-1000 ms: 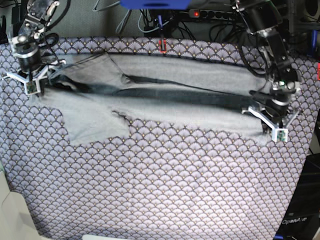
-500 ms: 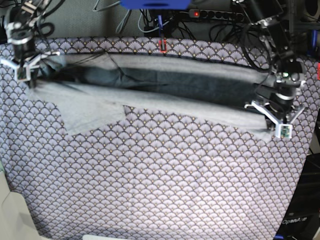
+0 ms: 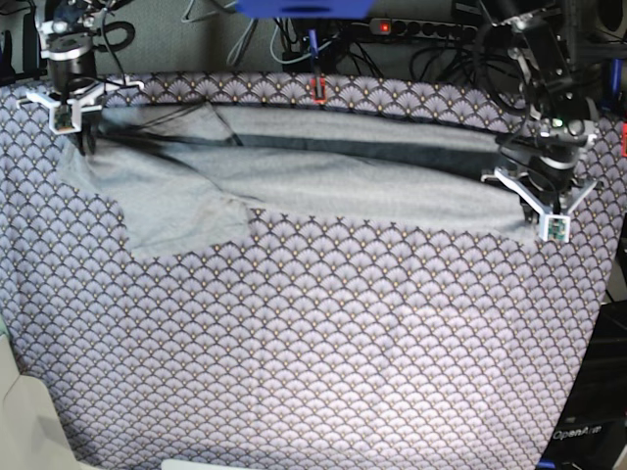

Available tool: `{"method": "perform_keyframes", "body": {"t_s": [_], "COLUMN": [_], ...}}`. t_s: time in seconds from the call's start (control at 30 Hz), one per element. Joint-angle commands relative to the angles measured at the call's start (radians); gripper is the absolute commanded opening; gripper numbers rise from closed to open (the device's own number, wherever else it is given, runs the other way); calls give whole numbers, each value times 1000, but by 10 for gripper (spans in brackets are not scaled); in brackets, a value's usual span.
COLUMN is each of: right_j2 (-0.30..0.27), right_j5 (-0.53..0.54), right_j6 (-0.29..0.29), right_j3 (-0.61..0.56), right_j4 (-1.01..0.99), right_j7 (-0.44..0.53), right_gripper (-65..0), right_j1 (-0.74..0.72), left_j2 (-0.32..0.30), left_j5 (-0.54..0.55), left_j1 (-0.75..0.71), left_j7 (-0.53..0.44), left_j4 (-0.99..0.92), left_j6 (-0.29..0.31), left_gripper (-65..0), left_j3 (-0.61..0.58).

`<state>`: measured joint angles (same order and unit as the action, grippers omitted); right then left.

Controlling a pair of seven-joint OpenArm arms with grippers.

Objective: Fold the T-shirt properly
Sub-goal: 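Lay the hem along the collar edge and open both grippers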

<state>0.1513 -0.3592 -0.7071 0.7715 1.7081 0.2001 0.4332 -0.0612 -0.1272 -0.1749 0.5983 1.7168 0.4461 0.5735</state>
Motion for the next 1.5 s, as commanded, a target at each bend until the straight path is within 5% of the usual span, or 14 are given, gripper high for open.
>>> {"method": "perform_keyframes", "body": {"t_s": [0.0,0.23,0.47,1.2,1.47], "right_j2": [-8,-5,-29,-26,-28], "right_j5": [16,19,21,13,13], "right_j6": [9,9,9,9,9], "right_j3": [4,15,65,65,65], "right_j4": [13,5,5,-105,-101], "right_j7": [37,40,42,101,101], "right_gripper": [-650,-650,-650,-650,-650], "right_j1": [8,29,28,52,52], "left_j2": [-15,-16,-9,-9,-7], "left_j5": [7,7,-2,-2,5], "left_j1": [1,-2,2,-13,-58], "left_j7": [-24,-19,-16,-16,-25], "left_j4": [21,15,16,-54,-45], "left_j6": [-5,3,116,121,122], "left_gripper": [-650,-650,-650,-650,-398], "left_j3": [3,35,73,78,78]}}
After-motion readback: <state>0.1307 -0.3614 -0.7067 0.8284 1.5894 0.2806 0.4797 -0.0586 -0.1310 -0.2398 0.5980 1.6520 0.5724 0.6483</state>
